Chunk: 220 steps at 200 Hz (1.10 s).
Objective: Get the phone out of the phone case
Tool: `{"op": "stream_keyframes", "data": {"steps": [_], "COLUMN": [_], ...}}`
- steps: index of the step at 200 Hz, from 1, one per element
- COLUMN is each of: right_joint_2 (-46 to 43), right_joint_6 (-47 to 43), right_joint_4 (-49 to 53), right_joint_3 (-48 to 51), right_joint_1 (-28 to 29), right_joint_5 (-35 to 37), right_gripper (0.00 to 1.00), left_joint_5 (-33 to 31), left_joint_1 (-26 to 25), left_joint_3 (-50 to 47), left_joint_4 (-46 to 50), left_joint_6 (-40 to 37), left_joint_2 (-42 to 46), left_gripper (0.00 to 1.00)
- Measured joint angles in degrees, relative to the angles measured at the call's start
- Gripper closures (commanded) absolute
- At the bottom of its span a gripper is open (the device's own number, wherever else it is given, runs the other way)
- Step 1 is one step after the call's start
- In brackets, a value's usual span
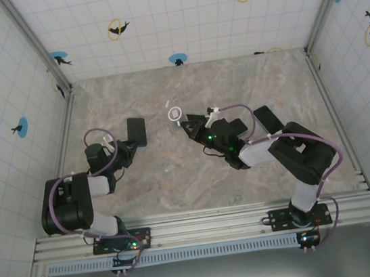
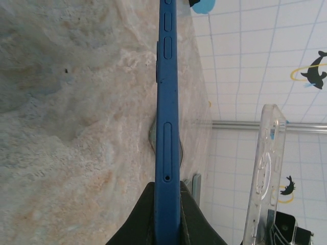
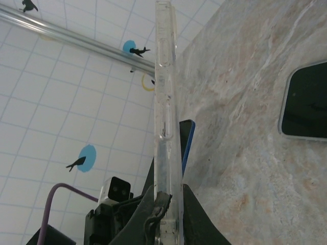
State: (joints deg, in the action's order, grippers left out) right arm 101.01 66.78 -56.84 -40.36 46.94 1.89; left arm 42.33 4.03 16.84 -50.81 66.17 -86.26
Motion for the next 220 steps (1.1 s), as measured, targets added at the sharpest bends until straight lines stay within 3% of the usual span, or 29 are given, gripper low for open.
{"op": "stream_keyframes", "data": {"steps": [64,118,220], "right_joint_2": [2.4,3.4,8.7], "right_joint_6": [0.0,-0.3,0.1], "right_joint_4": [5.7,10.6,17.6], "right_joint_3": [-4.0,-6.8,-12.8], "right_joint_1": [3.4,4.8,6.3], "right_joint_5": [1.2,1.6,2.9], "right_gripper": [0.96,0.97,0.96], "left_joint_5": [3.9,5.1,5.4], "left_joint_1": [6.1,7.0,8.1], "left_joint_3": [0.1,4.9,9.0], "left_joint_4": [-3.6,2.8,17.0], "left_joint_6": [-1.2,-5.8,-15.9], "left_joint_2": [-7.3,-11.0,-11.6], "left_gripper": [0.92,0.85,0.53]}}
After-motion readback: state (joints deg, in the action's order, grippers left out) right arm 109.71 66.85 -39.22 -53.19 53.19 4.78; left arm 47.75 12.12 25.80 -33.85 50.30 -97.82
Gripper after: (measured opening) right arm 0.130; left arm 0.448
